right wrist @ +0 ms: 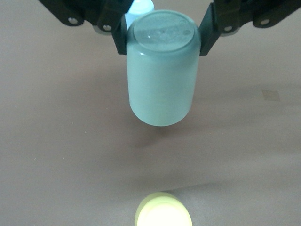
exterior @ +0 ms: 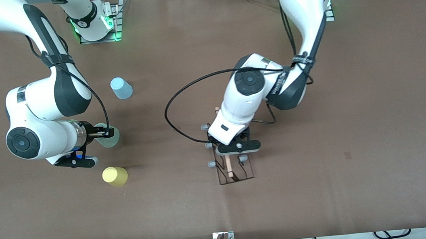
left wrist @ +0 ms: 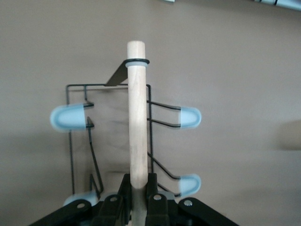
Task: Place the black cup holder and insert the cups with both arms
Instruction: 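Carry the rack to mid-table with the left gripper while the right lifts the cup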
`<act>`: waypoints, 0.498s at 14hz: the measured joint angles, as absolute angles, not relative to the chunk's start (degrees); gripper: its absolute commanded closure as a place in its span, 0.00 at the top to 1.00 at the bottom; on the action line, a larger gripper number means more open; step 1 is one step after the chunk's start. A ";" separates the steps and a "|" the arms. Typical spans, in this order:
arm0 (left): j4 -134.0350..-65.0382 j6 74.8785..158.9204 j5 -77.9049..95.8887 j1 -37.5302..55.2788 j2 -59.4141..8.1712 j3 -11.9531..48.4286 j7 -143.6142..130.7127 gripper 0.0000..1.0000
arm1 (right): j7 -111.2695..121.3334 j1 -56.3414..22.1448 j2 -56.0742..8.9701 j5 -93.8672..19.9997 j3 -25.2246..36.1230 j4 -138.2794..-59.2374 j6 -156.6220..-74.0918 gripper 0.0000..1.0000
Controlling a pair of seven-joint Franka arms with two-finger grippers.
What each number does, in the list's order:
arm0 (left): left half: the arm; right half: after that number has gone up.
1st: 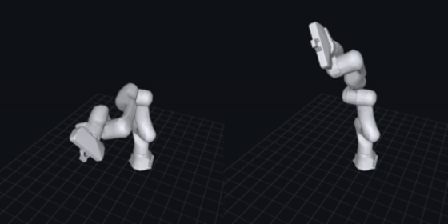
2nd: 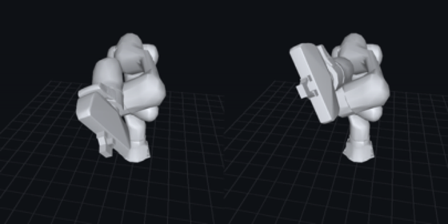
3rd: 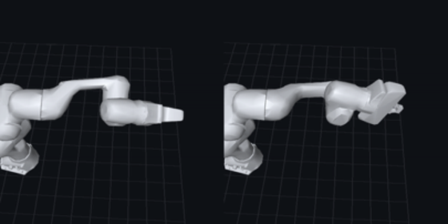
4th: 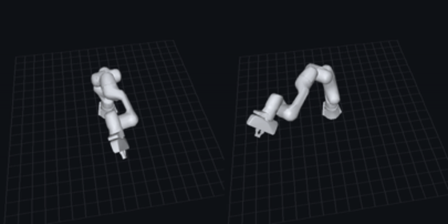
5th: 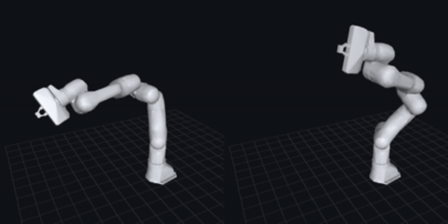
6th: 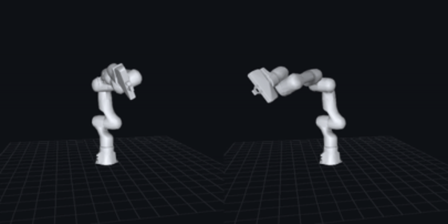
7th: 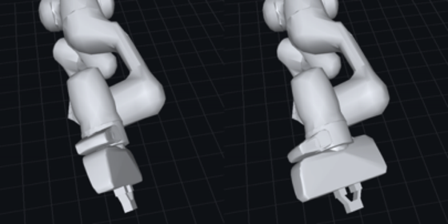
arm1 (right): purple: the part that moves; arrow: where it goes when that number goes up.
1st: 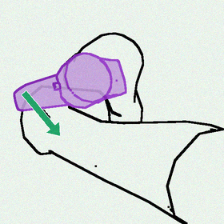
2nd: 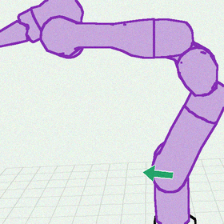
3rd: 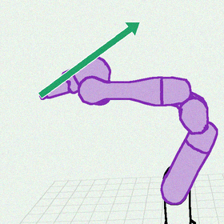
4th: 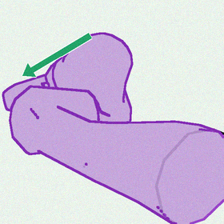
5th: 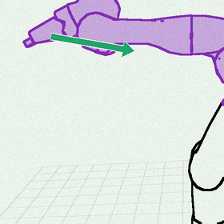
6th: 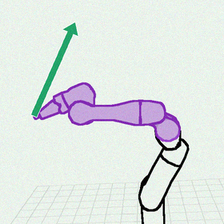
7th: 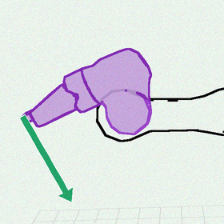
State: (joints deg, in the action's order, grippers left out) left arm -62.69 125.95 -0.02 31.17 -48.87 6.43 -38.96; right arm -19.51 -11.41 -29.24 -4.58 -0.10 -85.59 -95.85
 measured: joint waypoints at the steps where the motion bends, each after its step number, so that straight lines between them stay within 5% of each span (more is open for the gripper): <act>1: -62.60 125.97 -0.02 31.24 -49.19 6.38 -38.83 0.10 | -19.51 -11.40 -29.32 -4.59 -0.10 -85.59 -95.77 0.33; 7: -62.37 125.98 -0.02 31.21 -49.37 5.99 -38.56 0.14 | -19.96 -11.51 -29.47 -4.86 -0.12 -85.59 -95.74 0.33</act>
